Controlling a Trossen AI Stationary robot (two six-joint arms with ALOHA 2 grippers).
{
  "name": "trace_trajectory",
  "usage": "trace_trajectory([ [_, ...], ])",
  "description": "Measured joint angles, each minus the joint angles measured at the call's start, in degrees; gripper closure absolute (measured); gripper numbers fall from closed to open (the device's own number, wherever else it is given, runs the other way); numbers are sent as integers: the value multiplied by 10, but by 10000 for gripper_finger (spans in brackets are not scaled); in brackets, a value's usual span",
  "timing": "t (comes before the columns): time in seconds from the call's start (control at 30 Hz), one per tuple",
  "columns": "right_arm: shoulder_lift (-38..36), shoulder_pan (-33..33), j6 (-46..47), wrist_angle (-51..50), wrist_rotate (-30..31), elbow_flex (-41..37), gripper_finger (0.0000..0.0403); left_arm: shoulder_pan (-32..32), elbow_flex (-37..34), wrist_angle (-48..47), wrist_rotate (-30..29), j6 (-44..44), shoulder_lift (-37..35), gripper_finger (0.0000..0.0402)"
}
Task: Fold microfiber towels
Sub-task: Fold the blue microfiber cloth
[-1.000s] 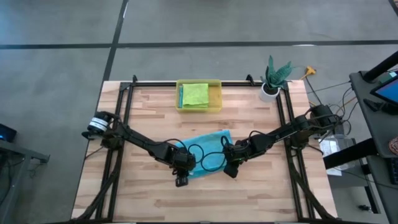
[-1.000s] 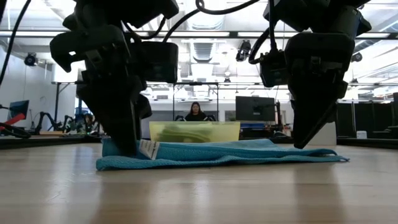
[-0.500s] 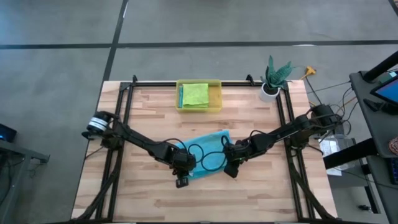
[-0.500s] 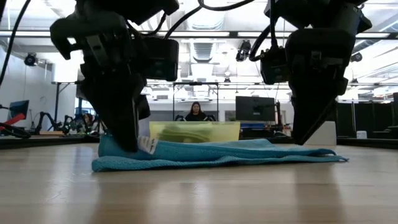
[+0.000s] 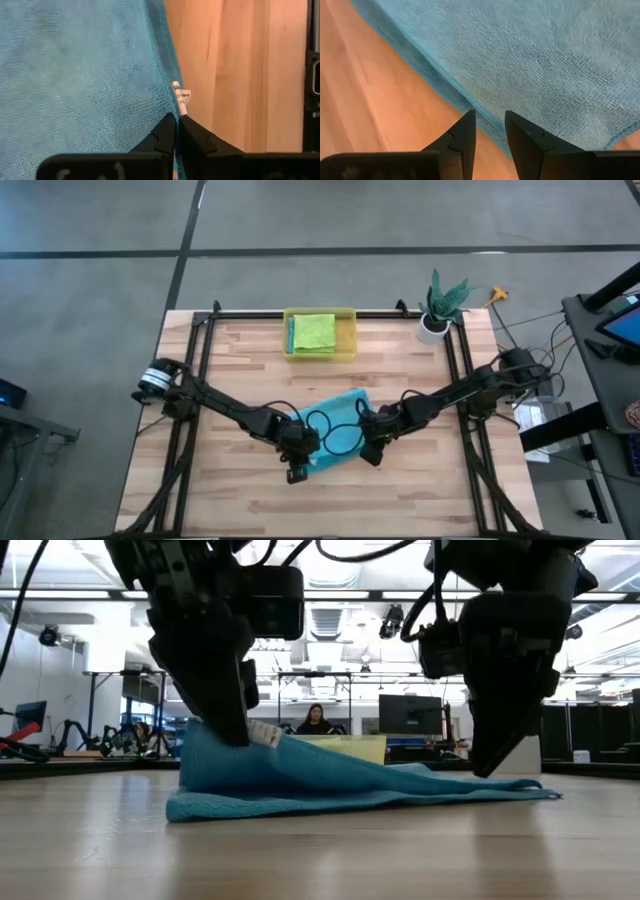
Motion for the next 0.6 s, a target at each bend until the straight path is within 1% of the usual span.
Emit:
trace_trajectory([
  [0.37,22,0,4,-8,0,-1,303,0,-6,14,69,0,19,395],
  [0.47,27,0,6,-7,0,0,303,1,-5,14,80,-1,24,385],
  [0.6,30,0,10,-8,-1,0,303,1,-5,16,103,-5,29,361],
])
